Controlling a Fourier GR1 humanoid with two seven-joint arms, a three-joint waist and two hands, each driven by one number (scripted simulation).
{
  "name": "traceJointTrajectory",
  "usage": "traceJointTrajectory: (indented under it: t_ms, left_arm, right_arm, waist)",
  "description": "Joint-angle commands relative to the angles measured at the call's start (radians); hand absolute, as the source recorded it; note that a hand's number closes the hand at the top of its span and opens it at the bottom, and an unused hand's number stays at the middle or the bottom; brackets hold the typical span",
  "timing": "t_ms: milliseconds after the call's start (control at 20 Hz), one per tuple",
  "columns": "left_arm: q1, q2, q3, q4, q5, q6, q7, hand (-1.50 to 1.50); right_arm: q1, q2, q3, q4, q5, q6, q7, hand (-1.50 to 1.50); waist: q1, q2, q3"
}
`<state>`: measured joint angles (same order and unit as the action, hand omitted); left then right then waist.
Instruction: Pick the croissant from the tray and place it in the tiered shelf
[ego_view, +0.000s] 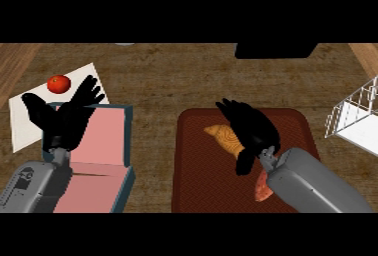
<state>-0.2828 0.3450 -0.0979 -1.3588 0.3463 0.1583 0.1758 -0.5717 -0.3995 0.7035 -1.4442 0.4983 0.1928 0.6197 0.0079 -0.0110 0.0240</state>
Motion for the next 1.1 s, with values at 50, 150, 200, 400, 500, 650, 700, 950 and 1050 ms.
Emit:
traceJointTrajectory:
  t_ms: [50,150,200,400,500,650,700,950,1050]
  left_arm:
    - [0.146,-0.006,-0.027,0.087,0.005,-0.01,0.071,0.0]
    - [0.148,-0.002,-0.033,0.091,-0.002,-0.016,0.076,0.0]
    - [0.173,-0.016,-0.035,0.108,-0.007,-0.028,0.024,0.0]
    - [0.171,-0.005,-0.034,0.086,-0.006,-0.032,0.048,0.0]
    - [0.154,-0.028,-0.042,0.109,-0.026,-0.01,0.037,0.0]
    - [0.177,-0.024,-0.046,0.069,-0.015,-0.019,0.063,0.0]
    - [0.164,-0.018,-0.049,0.063,-0.026,-0.007,0.087,0.0]
    - [0.174,-0.012,-0.031,0.063,-0.018,-0.023,0.066,0.0]
    - [0.141,-0.035,-0.049,0.102,-0.036,-0.02,0.045,0.0]
  right_arm:
    - [0.009,0.021,0.018,0.023,0.061,-0.037,0.017,-1.5]
    - [0.013,0.026,0.035,0.054,0.093,-0.057,0.001,-1.5]
    - [0.0,0.037,0.03,0.07,0.085,-0.04,0.016,-1.5]
    - [0.025,0.03,0.011,0.107,0.105,-0.114,-0.065,-1.5]
    - [0.011,0.055,0.0,0.135,0.102,-0.134,-0.094,-1.5]
    - [0.01,0.094,0.015,0.19,0.124,-0.155,-0.113,-1.5]
    - [0.001,0.109,0.007,0.211,0.132,-0.174,-0.121,-1.5]
    - [-0.015,0.125,0.0,0.313,0.13,-0.168,-0.21,-1.5]
    - [-0.014,0.121,0.112,0.36,0.165,-0.06,-0.247,1.5]
  waist:
    - [0.009,0.014,-0.024]
    - [0.013,0.016,-0.024]
    - [0.016,0.018,-0.025]
    - [0.017,0.017,-0.023]
    - [0.013,0.02,-0.023]
    - [0.027,0.017,-0.023]
    - [0.025,0.017,-0.023]
    - [0.026,0.017,-0.023]
    - [0.038,0.027,-0.025]
